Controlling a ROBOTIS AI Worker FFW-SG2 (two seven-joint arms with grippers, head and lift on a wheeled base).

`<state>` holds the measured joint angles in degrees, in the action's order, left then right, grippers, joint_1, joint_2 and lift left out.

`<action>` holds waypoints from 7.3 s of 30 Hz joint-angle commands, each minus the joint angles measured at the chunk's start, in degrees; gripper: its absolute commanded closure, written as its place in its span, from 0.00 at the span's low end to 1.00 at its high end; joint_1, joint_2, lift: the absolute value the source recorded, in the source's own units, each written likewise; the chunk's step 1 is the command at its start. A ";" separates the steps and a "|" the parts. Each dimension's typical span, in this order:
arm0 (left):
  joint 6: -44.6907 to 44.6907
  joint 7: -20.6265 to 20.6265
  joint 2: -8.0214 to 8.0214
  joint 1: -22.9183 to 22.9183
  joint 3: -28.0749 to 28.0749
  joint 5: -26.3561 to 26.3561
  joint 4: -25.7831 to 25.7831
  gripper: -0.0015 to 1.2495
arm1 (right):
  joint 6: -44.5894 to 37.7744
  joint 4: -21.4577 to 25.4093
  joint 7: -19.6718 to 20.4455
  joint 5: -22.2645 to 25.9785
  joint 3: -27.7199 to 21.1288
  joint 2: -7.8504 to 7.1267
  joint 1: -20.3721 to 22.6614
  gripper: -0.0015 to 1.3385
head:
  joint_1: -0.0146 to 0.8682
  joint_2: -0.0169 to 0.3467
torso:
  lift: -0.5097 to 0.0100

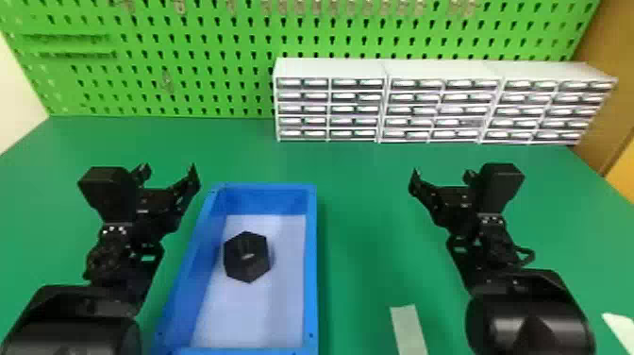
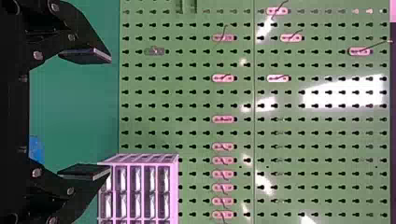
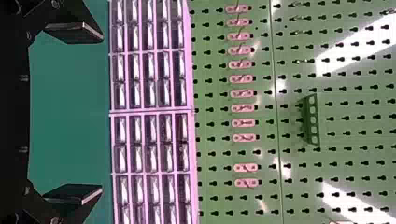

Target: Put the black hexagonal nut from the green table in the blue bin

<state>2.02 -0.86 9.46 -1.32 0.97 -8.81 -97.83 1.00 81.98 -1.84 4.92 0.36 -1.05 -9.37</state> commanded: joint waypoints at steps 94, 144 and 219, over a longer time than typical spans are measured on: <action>0.00 -0.02 0.03 0.09 -0.09 -0.06 0.01 0.34 | -1.79 0.28 -0.01 0.18 1.05 -0.79 -0.83 0.12 | 0.79 0.19 | 0.79; 0.00 -0.02 -0.06 0.26 -0.17 -0.06 0.01 0.34 | -2.14 0.37 -0.01 0.35 1.05 -1.14 -1.27 0.12 | 0.79 0.19 | 0.79; 0.00 -0.02 -0.06 0.17 -0.09 -0.06 0.01 0.34 | -2.93 0.37 -0.01 0.70 1.14 -1.32 -1.27 0.12 | 0.79 0.19 | 0.79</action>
<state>2.02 -0.88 9.46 -1.14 0.88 -8.88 -97.82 -1.84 82.35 -1.84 5.63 1.41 -2.33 -10.69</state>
